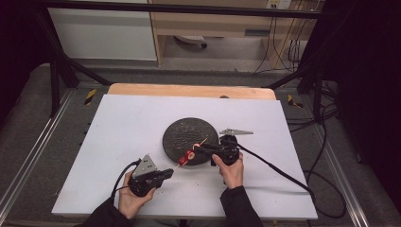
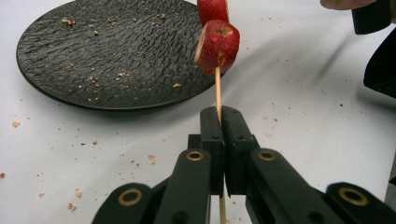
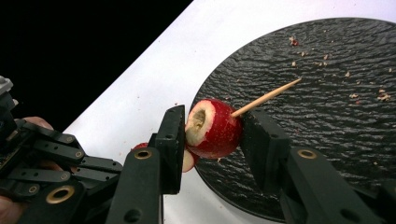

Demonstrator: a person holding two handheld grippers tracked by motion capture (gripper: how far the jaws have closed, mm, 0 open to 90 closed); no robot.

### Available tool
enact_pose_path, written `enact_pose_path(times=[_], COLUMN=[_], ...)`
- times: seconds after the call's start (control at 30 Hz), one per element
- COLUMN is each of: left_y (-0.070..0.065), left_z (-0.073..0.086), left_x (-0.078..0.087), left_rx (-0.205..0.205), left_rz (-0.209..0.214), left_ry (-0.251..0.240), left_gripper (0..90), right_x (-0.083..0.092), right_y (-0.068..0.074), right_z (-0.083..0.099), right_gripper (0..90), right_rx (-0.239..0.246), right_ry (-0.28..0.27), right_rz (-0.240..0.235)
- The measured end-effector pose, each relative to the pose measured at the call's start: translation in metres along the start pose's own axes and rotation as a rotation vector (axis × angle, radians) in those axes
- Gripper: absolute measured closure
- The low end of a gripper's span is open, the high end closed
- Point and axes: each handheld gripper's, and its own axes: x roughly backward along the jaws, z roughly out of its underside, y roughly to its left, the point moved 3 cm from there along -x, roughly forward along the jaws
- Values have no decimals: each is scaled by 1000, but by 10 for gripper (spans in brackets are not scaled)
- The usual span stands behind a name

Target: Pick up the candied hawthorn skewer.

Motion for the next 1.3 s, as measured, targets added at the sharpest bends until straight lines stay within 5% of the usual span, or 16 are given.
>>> enact_pose_path(times=[0.33,0.97,1.3], left_y=[3,6,13], left_z=[1,3,7], left_x=[6,11,16], left_rx=[-9,-11,3], left_rz=[0,-8,-26], left_ry=[-19,-35,-32], left_gripper=[880,881,881], right_x=[10,16,24], right_y=[-1,-9,-17], right_z=[-14,-31,-45], right_gripper=[633,706,711], right_rx=[-20,-61,-58], right_ry=[-66,-111,-171], right_rz=[19,1,61])
